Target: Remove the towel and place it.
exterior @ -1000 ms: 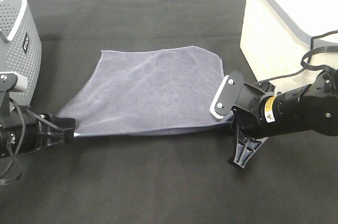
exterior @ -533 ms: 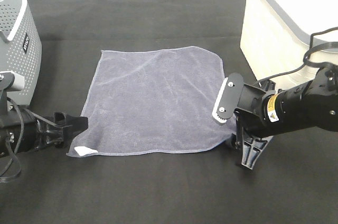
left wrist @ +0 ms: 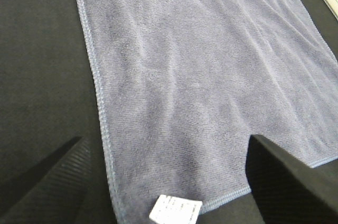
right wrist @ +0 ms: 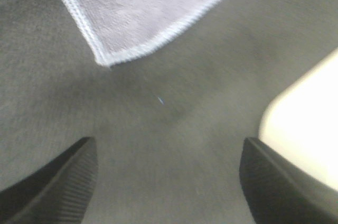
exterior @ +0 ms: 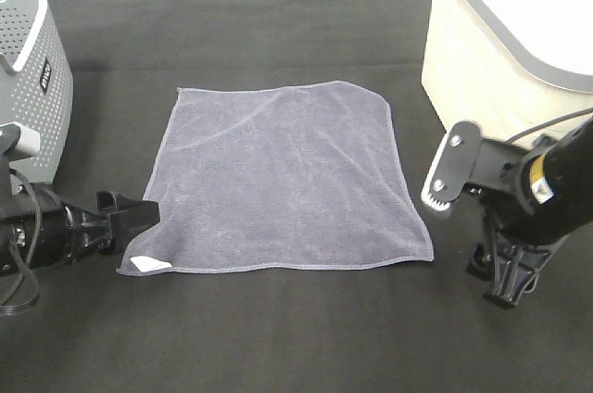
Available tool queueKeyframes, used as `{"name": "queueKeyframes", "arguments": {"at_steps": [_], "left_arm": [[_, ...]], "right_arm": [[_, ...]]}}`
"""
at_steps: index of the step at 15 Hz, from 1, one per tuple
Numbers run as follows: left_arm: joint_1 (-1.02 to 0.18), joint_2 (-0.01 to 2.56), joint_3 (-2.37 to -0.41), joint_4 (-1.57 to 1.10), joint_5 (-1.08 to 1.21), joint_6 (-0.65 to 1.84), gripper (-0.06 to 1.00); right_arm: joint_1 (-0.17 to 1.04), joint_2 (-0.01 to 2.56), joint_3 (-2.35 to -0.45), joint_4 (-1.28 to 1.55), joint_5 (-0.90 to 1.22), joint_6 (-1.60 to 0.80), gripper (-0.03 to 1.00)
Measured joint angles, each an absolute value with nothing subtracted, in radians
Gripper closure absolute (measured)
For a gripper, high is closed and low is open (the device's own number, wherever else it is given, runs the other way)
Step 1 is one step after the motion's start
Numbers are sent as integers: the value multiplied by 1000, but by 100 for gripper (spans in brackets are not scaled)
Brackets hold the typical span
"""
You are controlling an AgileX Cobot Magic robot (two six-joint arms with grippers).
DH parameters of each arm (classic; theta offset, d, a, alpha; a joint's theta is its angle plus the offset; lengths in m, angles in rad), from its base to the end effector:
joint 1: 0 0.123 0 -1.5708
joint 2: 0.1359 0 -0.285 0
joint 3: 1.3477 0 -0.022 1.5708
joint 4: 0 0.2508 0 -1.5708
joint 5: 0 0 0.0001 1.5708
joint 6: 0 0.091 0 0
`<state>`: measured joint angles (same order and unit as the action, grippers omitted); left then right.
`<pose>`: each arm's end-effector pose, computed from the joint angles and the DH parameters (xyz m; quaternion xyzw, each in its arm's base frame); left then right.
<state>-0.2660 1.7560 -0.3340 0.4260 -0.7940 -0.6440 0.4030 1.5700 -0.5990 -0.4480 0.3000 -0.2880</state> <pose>0.2267 -0.0895 0.1064 0.0398 0.8737 -0.2639 0.4068 0.2353 0.0876 0.1428 -0.5081 0.8340 -0.0943 0.1932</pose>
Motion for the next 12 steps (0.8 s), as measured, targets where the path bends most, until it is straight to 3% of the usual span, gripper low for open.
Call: {"name": "queueKeyframes", "arguments": {"at_steps": [6, 12], "left_arm": [[-265, 1736, -457, 575, -759, -737, 19], [-264, 1626, -803, 1039, -484, -1121, 19]], "right_arm": [[403, 1280, -599, -328, 573, -287, 23], [403, 1021, -599, -326, 782, -126, 23]]}}
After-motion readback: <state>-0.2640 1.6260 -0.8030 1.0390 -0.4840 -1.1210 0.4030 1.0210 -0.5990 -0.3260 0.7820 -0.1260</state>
